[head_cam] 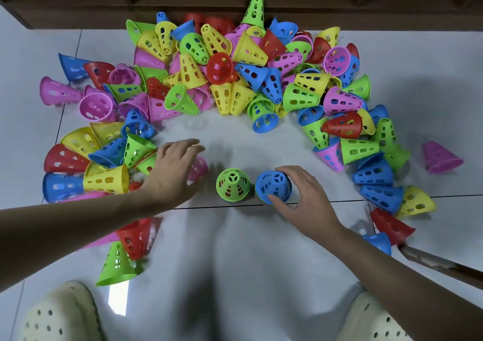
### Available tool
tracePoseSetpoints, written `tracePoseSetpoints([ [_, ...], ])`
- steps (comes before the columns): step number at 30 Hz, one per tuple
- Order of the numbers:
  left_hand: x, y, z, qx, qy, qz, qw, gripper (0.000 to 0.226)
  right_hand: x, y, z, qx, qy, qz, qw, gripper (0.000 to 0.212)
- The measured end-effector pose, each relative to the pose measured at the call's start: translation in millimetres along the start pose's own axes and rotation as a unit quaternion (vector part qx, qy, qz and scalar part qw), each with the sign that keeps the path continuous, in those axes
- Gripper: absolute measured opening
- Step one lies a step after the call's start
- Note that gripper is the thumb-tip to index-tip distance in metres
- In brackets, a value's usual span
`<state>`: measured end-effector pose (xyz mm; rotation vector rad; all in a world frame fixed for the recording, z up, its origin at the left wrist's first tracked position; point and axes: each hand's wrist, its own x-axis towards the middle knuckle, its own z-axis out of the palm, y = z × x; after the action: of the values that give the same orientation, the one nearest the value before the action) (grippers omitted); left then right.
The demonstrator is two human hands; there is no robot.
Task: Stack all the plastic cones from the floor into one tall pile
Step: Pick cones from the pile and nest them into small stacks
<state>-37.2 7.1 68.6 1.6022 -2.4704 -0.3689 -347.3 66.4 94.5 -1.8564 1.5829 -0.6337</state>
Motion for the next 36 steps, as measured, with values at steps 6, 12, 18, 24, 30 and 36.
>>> tracePoseSetpoints([
  [6,2.6,-20.7,9.0,0.06,-0.043,-0.091,0.993,0.056,-1.4,13.8,4.4,-0.042,-0.023,0.006,0.999,0.047],
  [12,5.7,-23.0,5.3,0.036,-0.022,-0.089,0.995,0.042,-4.0,13.5,-2.7,-0.033,-0.058,-0.001,0.998,0.057],
  [18,14.8,6.0,-51.7,-0.097,0.093,-0.065,0.989,0.053,-17.4,53.6,-20.0,-0.076,-0.029,0.04,0.996,0.059],
  [24,7.5,33.2,-89.0,-0.116,0.109,0.045,0.986,0.066,-20.9,94.2,-47.0,-0.113,0.143,0.158,0.971,0.048],
  [30,17.7,34.5,-75.5,-0.031,0.028,0.175,0.984,0.058,9.8,106.6,-77.5,-0.164,0.257,0.177,0.936,0.05],
  [36,23.1,42.6,-53.2,-0.061,-0.048,0.177,0.981,0.055,45.1,118.3,-92.3,-0.211,0.17,0.283,0.92,0.057],
])
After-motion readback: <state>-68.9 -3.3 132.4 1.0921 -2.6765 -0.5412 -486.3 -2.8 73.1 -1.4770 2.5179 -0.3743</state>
